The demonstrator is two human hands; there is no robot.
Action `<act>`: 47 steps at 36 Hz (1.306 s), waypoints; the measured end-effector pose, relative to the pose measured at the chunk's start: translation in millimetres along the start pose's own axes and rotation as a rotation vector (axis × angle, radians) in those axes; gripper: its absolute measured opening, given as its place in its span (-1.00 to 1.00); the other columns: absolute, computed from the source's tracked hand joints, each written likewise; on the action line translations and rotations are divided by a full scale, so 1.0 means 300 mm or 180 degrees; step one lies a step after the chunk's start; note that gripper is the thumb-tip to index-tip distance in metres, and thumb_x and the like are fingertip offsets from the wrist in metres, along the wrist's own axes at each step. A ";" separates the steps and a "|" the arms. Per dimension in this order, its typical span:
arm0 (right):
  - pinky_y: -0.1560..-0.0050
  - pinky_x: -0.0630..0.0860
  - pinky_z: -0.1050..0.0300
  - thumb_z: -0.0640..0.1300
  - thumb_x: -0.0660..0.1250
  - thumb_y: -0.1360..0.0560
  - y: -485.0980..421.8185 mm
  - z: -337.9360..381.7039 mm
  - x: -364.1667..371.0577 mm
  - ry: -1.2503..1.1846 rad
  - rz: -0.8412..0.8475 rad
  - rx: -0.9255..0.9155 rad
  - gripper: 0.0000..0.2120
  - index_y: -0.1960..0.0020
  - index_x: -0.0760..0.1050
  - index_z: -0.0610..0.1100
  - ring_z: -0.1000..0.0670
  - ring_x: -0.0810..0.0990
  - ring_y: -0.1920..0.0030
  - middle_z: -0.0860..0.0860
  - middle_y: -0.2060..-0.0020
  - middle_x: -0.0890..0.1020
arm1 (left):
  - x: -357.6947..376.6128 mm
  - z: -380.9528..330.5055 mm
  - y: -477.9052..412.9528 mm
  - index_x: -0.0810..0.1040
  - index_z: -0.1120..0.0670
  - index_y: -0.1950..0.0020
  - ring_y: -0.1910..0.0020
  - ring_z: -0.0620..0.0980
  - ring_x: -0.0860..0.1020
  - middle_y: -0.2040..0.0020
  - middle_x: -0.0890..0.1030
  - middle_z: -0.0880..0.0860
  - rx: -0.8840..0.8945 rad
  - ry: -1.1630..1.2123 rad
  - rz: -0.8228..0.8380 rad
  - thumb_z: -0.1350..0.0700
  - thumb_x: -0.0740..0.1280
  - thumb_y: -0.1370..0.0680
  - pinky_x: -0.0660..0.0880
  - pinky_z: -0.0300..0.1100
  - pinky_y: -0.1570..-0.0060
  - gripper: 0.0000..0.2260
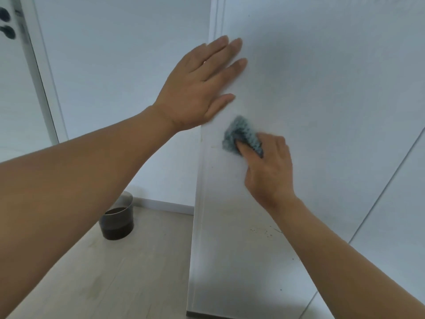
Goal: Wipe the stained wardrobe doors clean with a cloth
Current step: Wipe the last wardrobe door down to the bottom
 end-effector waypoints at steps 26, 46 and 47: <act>0.08 0.51 -0.07 -0.24 0.34 -0.61 0.382 -0.131 -0.060 0.0261 0.0425 -0.0007 -0.86 0.00 0.68 -0.20 -0.24 0.58 0.04 -0.18 0.02 0.65 | 0.107 -0.356 0.204 0.51 0.07 -0.53 -0.56 0.21 0.38 -0.57 0.42 0.16 -0.0295 0.0055 0.0210 -0.01 0.35 -0.67 0.31 0.25 -0.51 -0.56; 0.06 0.33 0.02 -0.38 0.32 -0.43 0.432 -0.605 -0.383 0.1447 -0.1056 0.0943 -0.67 -0.07 0.64 -0.05 -0.19 0.52 0.06 -0.08 0.01 0.65 | 0.172 -0.372 0.244 0.38 0.05 -0.62 -0.58 0.25 0.35 -0.60 0.37 0.18 -0.0255 -0.0517 0.0117 0.01 0.32 -0.58 0.34 0.30 -0.47 -0.41; 0.03 0.32 0.03 -0.41 0.33 -0.42 0.466 -0.613 -0.377 0.1426 -0.1071 0.1066 -0.65 -0.09 0.63 -0.06 -0.21 0.53 0.07 -0.10 0.02 0.65 | 0.172 -0.373 0.244 0.38 0.05 -0.62 -0.58 0.25 0.34 -0.60 0.37 0.18 -0.0250 -0.0530 0.0133 0.00 0.32 -0.58 0.34 0.30 -0.47 -0.41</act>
Point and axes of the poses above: each hand's wrist, its own y-axis away from the middle knuckle, its own x-axis out of the palm, z = x × y, the point moved 6 cm from there along -y, towards the middle knuckle
